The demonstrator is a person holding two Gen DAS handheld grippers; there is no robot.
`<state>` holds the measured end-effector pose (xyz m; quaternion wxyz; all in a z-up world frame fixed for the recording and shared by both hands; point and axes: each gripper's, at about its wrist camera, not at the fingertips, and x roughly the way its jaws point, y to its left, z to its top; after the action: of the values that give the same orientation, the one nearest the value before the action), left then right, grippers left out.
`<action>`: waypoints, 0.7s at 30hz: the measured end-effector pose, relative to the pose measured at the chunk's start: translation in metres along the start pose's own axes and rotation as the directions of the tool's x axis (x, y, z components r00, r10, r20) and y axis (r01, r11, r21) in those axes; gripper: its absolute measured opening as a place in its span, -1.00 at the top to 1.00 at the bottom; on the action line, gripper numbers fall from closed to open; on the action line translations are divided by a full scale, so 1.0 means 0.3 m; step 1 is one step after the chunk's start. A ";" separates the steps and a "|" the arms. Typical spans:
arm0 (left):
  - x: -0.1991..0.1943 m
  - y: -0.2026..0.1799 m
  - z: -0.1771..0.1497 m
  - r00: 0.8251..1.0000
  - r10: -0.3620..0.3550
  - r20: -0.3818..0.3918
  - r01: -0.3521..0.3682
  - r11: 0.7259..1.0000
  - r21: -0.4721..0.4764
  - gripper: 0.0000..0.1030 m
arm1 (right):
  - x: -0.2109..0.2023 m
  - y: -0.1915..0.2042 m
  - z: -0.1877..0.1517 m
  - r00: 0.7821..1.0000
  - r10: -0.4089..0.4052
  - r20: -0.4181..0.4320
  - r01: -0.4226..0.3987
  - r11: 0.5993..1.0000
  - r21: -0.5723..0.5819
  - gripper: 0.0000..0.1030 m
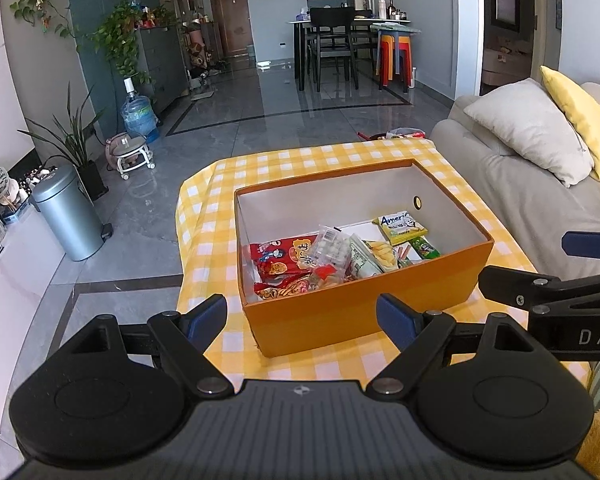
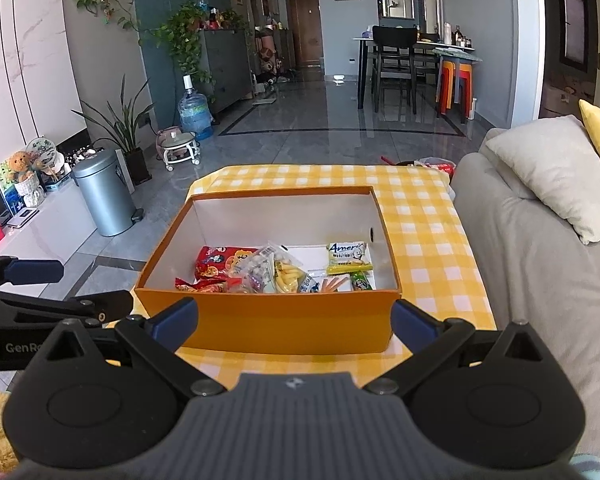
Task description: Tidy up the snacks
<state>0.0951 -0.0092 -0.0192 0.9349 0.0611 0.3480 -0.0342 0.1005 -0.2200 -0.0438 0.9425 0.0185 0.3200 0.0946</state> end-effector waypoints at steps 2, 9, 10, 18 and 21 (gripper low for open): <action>-0.001 0.000 0.000 1.000 -0.002 0.000 0.002 1.000 0.002 -0.92 | -0.002 -0.001 0.000 1.000 0.002 0.002 -0.002 1.000 0.000 -0.92; -0.006 0.004 0.001 1.000 0.000 0.000 0.000 1.000 0.001 -0.92 | -0.012 0.009 0.002 1.000 0.008 0.015 -0.008 1.000 -0.009 -0.92; -0.003 0.002 0.000 1.000 -0.001 0.000 0.001 1.000 0.001 -0.92 | -0.012 0.011 0.002 1.000 0.009 0.014 -0.009 1.000 -0.011 -0.92; -0.005 0.005 0.000 1.000 0.000 0.000 0.000 1.000 0.001 -0.92 | -0.024 0.022 -0.001 1.000 0.013 0.017 -0.013 1.000 -0.023 -0.92; -0.013 0.009 0.001 1.000 0.002 0.000 -0.002 1.000 -0.003 -0.92 | -0.027 0.026 -0.002 1.000 0.014 0.016 -0.013 1.000 -0.026 -0.92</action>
<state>0.0927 -0.0065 -0.0162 0.9350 0.0598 0.3481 -0.0329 0.0926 -0.2139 -0.0387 0.9446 0.0094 0.3109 0.1048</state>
